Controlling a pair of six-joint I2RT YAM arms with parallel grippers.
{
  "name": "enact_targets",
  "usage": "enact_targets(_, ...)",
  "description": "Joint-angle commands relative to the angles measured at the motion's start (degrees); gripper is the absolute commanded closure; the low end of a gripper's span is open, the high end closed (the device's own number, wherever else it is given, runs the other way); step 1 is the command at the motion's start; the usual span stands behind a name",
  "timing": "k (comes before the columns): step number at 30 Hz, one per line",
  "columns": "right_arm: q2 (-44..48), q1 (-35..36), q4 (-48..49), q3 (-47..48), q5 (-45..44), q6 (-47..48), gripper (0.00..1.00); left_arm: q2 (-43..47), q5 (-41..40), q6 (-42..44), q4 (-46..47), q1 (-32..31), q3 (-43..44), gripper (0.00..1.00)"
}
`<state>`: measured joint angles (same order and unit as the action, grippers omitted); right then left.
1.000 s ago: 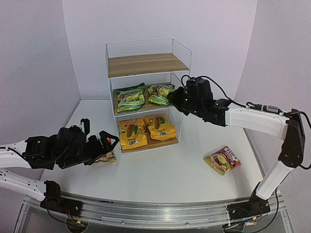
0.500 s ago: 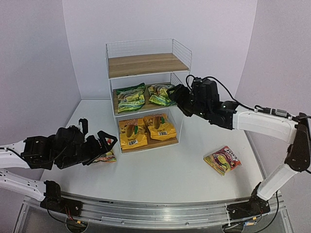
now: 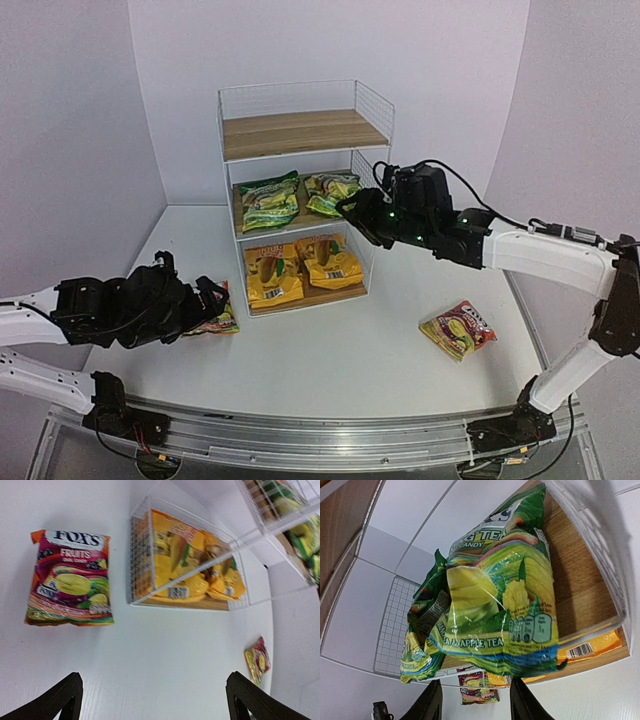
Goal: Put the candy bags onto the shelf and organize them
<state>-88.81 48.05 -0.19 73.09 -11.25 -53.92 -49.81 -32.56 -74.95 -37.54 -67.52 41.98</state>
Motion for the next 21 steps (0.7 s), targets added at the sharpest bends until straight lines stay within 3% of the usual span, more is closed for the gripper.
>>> enact_targets(1, -3.7, 0.4, 0.5, 5.8, -1.0, 3.7, 0.58, -2.9, 6.2, 4.4, -0.6, 11.4, 0.5, 0.0)
enact_targets(9, -6.8, 0.2, 0.6, 9.8, -5.4, 6.1, 0.59, -4.0, 17.3, 13.1, 9.0, 30.0, -6.4, 0.0)
enact_targets(13, -5.1, 0.3, 0.5, 8.6, -6.0, 7.1, 0.58, -7.3, 23.8, 18.8, 18.3, 39.4, -9.6, 0.0)
enact_targets(17, -0.2, 0.2, 0.3, 3.4, -4.8, 6.4, 0.55, -14.6, 33.0, 24.9, 29.0, 50.6, -11.1, 0.02)
enact_targets(21, 7.6, 0.2, 0.3, -6.1, -0.9, 5.0, 0.44, -23.4, 38.5, 27.6, 35.3, 54.7, -8.8, 0.07)
